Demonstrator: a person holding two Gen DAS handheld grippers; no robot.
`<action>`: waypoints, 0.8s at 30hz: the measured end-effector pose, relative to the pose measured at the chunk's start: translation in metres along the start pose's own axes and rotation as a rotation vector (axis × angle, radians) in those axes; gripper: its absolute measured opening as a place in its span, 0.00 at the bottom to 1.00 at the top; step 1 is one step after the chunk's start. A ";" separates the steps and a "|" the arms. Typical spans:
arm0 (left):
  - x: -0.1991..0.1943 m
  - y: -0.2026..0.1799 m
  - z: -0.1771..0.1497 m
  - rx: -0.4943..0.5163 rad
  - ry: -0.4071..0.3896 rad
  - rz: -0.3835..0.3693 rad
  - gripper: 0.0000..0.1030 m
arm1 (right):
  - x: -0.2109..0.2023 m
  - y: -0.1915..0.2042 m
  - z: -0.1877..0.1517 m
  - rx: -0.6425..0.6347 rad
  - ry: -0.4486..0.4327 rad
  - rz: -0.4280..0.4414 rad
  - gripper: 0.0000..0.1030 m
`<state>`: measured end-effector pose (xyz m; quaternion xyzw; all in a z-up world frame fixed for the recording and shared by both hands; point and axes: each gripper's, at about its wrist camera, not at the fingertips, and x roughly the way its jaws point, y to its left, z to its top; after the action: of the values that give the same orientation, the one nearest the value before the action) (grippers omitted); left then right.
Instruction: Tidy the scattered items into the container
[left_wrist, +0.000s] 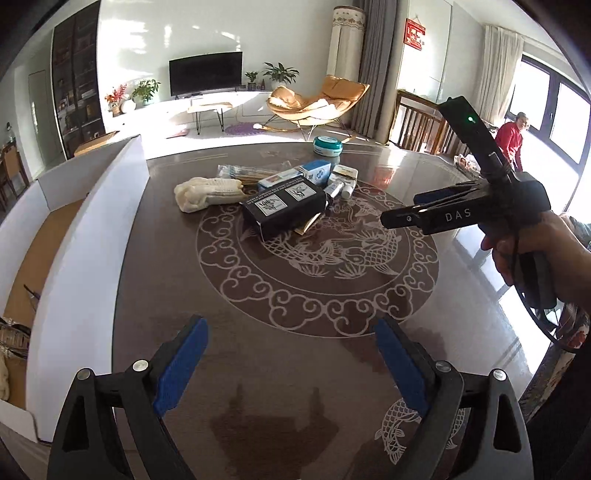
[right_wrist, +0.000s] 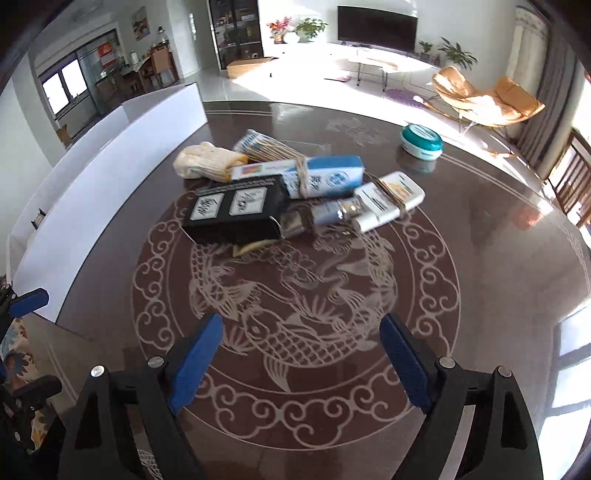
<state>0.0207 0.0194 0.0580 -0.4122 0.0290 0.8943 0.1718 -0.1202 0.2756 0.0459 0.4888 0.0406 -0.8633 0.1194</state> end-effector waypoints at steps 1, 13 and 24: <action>0.014 -0.007 -0.002 -0.002 0.016 -0.009 0.90 | 0.005 -0.018 -0.018 0.056 -0.004 -0.026 0.85; 0.113 -0.028 0.025 -0.028 0.079 0.091 1.00 | 0.019 -0.046 -0.062 0.182 -0.078 -0.196 1.00; 0.116 -0.031 0.029 -0.005 0.094 0.115 1.00 | 0.017 -0.044 -0.061 0.180 -0.078 -0.199 1.00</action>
<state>-0.0595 0.0865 -0.0068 -0.4517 0.0585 0.8825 0.1175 -0.0886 0.3267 -0.0026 0.4573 0.0069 -0.8892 -0.0097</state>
